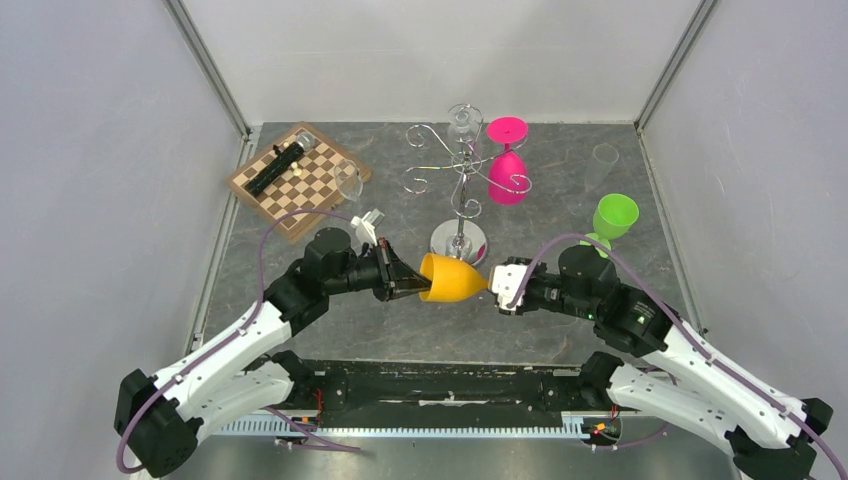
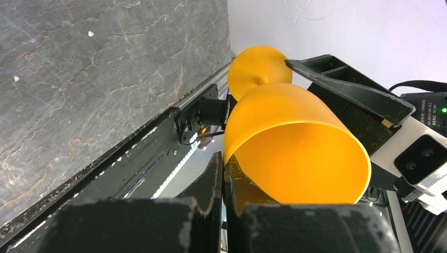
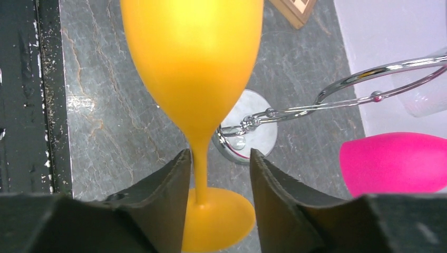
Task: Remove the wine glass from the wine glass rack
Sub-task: Place the wine glass at the center of the board.
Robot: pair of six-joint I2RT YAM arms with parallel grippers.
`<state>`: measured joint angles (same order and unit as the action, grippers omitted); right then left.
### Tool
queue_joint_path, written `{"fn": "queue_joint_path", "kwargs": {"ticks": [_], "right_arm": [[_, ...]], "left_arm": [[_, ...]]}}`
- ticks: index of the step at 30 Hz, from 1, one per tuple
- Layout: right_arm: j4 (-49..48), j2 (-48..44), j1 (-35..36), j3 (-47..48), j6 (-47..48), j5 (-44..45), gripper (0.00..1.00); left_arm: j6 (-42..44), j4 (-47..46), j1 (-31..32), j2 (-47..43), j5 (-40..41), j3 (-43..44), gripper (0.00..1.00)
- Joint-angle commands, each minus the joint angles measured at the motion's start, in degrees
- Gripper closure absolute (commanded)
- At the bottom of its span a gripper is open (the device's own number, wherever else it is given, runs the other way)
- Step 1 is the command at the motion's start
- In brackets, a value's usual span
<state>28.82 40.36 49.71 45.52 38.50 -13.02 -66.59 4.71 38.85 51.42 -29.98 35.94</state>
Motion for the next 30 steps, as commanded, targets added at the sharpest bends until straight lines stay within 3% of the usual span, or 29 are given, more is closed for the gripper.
{"fn": "queue_joint_path", "kwargs": {"ticks": [1,6,10,20,22,30], "right_arm": [[-1.19,-3.36,0.26,2.47,-0.17,0.49,0.50],[-1.92,-8.07,0.21,2.56,-2.52,1.60,0.42],[-3.11,-10.37,0.27,3.01,-7.17,7.38,0.33],[-0.46,-7.67,0.21,7.85,-22.57,21.86,0.13],[0.03,-7.00,0.23,8.66,-25.54,23.79,0.03],[6.40,-2.80,0.18,12.81,-32.26,25.65,0.02]], "left_arm": [[2.52,3.53,-0.18,-3.11,2.06,2.93,0.98],[9.17,16.88,-0.16,-5.87,8.21,7.84,0.98],[13.43,26.58,-0.18,-7.52,12.77,12.21,0.98],[22.86,49.62,-0.18,-6.97,26.40,26.13,0.98],[24.52,53.51,-0.18,-5.96,29.58,28.82,0.98],[29.03,64.93,-0.18,-0.97,42.77,37.32,0.98]]}}
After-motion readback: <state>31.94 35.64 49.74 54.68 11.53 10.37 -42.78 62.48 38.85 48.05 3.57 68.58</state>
